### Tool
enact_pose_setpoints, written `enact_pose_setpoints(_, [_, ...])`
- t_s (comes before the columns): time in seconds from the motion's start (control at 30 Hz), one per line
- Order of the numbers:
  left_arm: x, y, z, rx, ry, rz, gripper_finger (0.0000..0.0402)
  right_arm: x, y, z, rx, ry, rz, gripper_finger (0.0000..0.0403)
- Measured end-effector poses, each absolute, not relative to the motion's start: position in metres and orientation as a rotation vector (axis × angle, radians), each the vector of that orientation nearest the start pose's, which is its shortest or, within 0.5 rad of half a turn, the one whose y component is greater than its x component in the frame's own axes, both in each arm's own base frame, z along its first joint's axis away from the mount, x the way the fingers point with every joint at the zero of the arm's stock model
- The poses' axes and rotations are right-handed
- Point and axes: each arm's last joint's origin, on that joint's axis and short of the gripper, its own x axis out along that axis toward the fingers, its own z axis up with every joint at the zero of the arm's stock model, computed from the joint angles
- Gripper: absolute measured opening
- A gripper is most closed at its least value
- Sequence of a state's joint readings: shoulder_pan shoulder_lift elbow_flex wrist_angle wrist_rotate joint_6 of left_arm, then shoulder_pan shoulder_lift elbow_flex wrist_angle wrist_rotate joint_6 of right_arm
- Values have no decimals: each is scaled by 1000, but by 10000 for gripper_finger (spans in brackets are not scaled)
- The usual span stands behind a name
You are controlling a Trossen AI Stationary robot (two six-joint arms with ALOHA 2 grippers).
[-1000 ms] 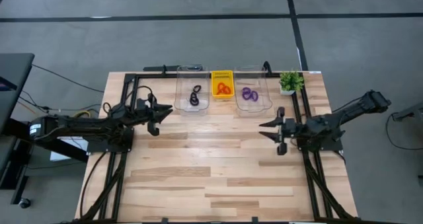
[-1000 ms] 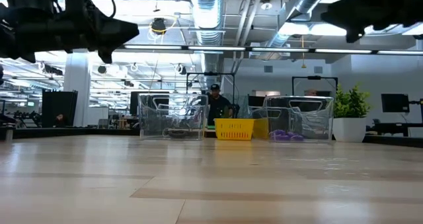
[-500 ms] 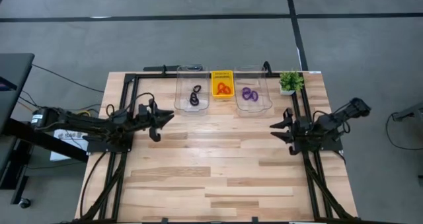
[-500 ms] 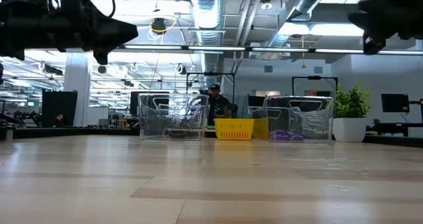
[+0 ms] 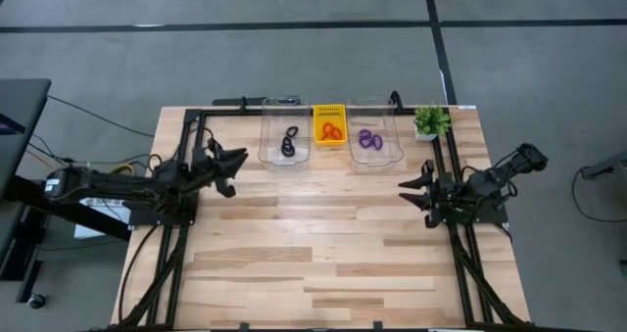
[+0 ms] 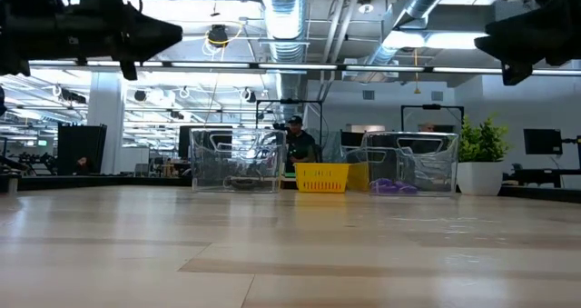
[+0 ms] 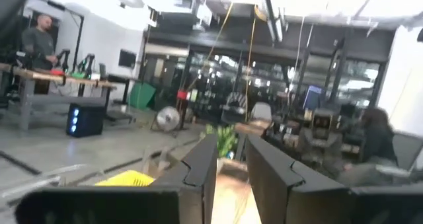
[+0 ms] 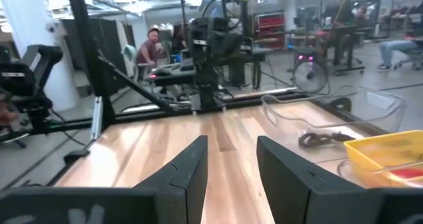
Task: Sort spring keychains
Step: Return to Home Position
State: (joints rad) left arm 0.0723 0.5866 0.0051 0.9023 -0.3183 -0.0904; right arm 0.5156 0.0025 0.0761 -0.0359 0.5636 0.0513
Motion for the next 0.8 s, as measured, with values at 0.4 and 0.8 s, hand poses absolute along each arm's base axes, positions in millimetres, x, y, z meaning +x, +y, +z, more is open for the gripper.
enact_pose_setpoints(0.4, [106, 17, 203, -163, -403, 362, 79, 83, 32, 174, 55, 85, -9, 120])
enact_pose_setpoints(0.8, [91, 14, 192, -199, -106, 324, 79, 83, 33, 173, 54, 90, 8, 120])
